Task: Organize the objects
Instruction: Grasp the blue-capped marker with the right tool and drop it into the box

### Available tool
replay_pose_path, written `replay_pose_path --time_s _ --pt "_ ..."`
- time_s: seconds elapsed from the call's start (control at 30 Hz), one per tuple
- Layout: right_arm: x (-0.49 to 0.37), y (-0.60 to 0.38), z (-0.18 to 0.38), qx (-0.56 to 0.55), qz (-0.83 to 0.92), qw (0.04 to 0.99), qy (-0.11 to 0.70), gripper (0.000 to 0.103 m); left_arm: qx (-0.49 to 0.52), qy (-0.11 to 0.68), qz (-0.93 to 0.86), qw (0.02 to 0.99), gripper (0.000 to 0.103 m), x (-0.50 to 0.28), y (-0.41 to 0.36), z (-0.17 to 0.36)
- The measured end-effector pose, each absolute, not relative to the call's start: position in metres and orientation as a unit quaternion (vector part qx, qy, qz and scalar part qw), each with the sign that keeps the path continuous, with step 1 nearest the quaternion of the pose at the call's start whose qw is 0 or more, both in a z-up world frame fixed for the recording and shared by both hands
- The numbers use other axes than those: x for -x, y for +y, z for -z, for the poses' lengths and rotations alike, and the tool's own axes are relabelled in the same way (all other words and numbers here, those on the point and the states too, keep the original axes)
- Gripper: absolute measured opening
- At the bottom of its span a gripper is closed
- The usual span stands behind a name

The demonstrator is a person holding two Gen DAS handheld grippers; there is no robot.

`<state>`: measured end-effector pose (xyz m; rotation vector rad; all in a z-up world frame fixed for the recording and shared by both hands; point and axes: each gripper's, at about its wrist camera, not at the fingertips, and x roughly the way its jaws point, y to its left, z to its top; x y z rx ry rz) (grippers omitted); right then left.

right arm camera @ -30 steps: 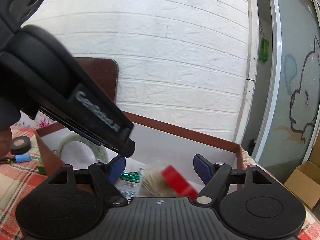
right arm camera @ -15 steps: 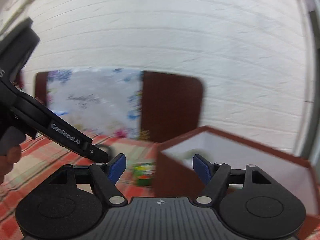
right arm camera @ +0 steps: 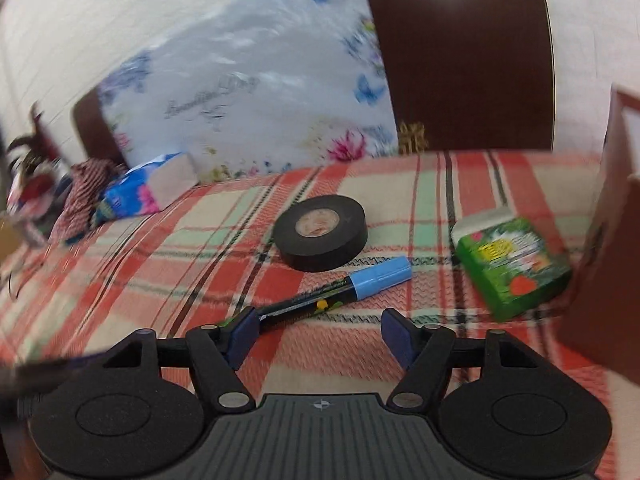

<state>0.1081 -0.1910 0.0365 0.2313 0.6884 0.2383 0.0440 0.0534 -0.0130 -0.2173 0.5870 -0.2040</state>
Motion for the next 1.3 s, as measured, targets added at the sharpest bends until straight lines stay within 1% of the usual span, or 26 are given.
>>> replay_pose_path --time_s 0.07,0.1,0.13,0.2,0.23,0.27,0.3,0.43,0.53,0.6,0.63,0.67,0.73,0.8,0.83,0.87,0.9,0.97,1.17,1.3 --pt "-0.121 -0.179 -0.032 -0.103 -0.109 0.93 0.336 0.067 0.109 0.285 0.106 0.946 0.044 -0.047 0.053 0.012" --pt "-0.126 -0.169 -0.031 -0.081 -0.105 0.933 0.335 0.064 0.112 0.285 0.107 0.946 0.044 -0.047 0.055 0.012" --pt "-0.129 -0.16 -0.03 -0.057 -0.102 0.936 0.332 0.053 0.117 0.283 0.109 0.946 0.044 -0.047 0.056 0.012" --pt "-0.128 -0.147 -0.029 -0.005 -0.088 0.942 0.325 0.045 0.126 0.282 0.112 0.944 0.044 -0.046 0.06 0.014" --pt "-0.123 -0.145 -0.029 0.011 -0.086 0.943 0.321 0.039 0.129 0.282 0.113 0.944 0.044 -0.046 0.061 0.014" --pt "-0.118 -0.145 -0.029 0.019 -0.086 0.943 0.319 0.036 0.129 0.281 0.114 0.944 0.044 -0.046 0.061 0.014" --pt "-0.112 -0.147 -0.03 0.02 -0.085 0.944 0.32 0.033 0.129 0.282 0.113 0.944 0.044 -0.045 0.061 0.015" --pt "-0.073 -0.166 -0.03 0.009 -0.089 0.942 0.322 0.016 0.12 0.29 0.11 0.943 0.044 -0.044 0.058 0.013" --pt "-0.032 -0.175 -0.03 0.006 -0.106 0.942 0.319 0.016 0.119 0.319 0.122 0.932 0.046 -0.044 0.048 0.005" --pt "-0.015 -0.181 -0.032 -0.013 -0.113 0.94 0.322 0.016 0.147 0.35 0.158 0.912 0.053 -0.046 0.037 -0.002" --pt "-0.008 -0.182 -0.033 -0.025 -0.113 0.94 0.322 0.016 0.163 0.368 0.179 0.898 0.055 -0.048 0.029 -0.005" --pt "-0.002 -0.184 -0.034 -0.031 -0.112 0.94 0.32 0.016 0.178 0.387 0.197 0.883 0.06 -0.05 0.021 -0.007" --pt "0.01 -0.182 -0.039 -0.037 -0.112 0.945 0.306 0.016 0.196 0.419 0.212 0.861 0.061 -0.055 0.002 -0.006" --pt "0.02 -0.18 -0.045 -0.033 -0.117 0.95 0.288 0.016 0.195 0.425 0.218 0.857 0.058 -0.055 -0.017 -0.007" --pt "0.024 -0.179 -0.048 -0.03 -0.121 0.952 0.28 0.016 0.191 0.427 0.225 0.855 0.053 -0.056 -0.025 -0.01" --pt "0.027 -0.18 -0.05 -0.026 -0.123 0.954 0.273 0.016 0.188 0.429 0.236 0.852 0.036 -0.056 -0.034 -0.014" --pt "0.029 -0.182 -0.052 -0.02 -0.12 0.957 0.264 0.016 0.184 0.425 0.249 0.85 0.028 -0.056 -0.042 -0.022" --pt "0.033 -0.191 -0.06 -0.003 -0.1 0.967 0.235 0.016 0.157 0.412 0.258 0.86 0.027 -0.058 -0.063 -0.038" --pt "0.037 -0.247 -0.101 -0.003 -0.031 0.99 0.136 0.016 0.095 0.349 0.318 0.876 0.027 -0.067 -0.137 -0.101" --pt "0.03 -0.292 -0.115 -0.006 0.021 0.995 0.1 0.016 0.058 0.322 0.351 0.877 0.026 -0.076 -0.195 -0.126"
